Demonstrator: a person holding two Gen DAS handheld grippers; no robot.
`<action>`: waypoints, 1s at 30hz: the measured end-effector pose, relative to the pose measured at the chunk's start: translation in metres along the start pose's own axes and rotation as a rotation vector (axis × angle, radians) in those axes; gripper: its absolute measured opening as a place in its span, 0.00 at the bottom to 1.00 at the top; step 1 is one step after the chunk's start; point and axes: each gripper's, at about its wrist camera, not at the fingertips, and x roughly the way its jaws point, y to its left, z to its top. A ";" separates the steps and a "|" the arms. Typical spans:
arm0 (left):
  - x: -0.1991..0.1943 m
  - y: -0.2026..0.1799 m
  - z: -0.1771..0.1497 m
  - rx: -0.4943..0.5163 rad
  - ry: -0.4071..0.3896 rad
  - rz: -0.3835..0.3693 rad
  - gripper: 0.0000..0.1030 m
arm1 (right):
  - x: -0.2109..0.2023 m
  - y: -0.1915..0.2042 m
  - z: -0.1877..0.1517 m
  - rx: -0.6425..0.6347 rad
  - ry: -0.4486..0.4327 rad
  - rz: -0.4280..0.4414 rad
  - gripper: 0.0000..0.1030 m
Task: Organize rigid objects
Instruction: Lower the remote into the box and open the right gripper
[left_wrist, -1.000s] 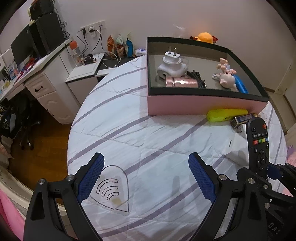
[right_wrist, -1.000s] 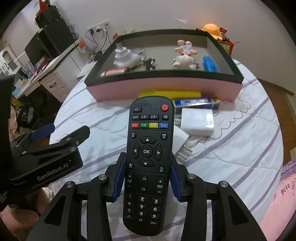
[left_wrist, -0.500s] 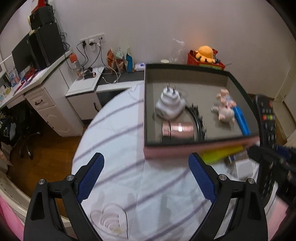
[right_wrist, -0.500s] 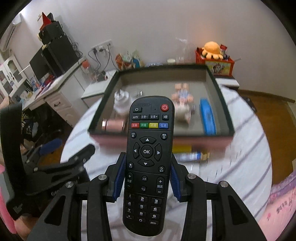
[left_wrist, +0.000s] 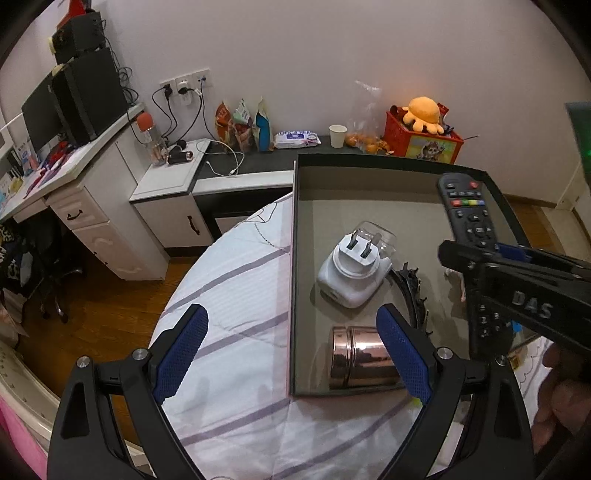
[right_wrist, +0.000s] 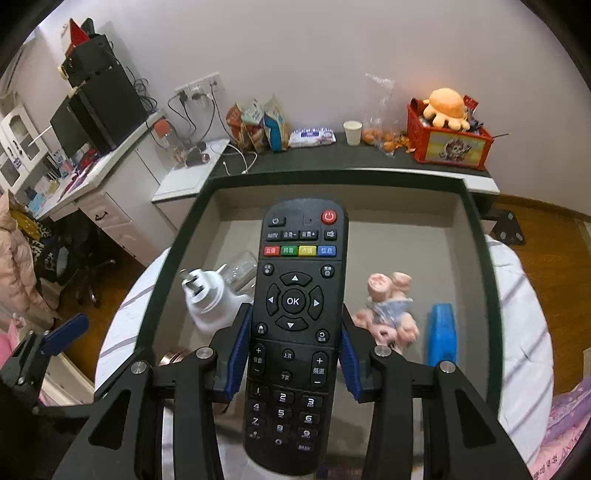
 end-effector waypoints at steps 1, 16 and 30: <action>0.001 0.000 0.001 0.002 0.001 -0.001 0.91 | 0.004 0.000 0.001 -0.002 0.006 -0.002 0.42; 0.015 0.003 0.003 -0.014 0.018 -0.007 0.91 | 0.055 -0.008 0.046 -0.030 0.072 -0.047 0.42; 0.015 -0.001 0.004 -0.008 0.018 -0.011 0.91 | 0.070 -0.022 0.049 -0.021 0.082 -0.074 0.79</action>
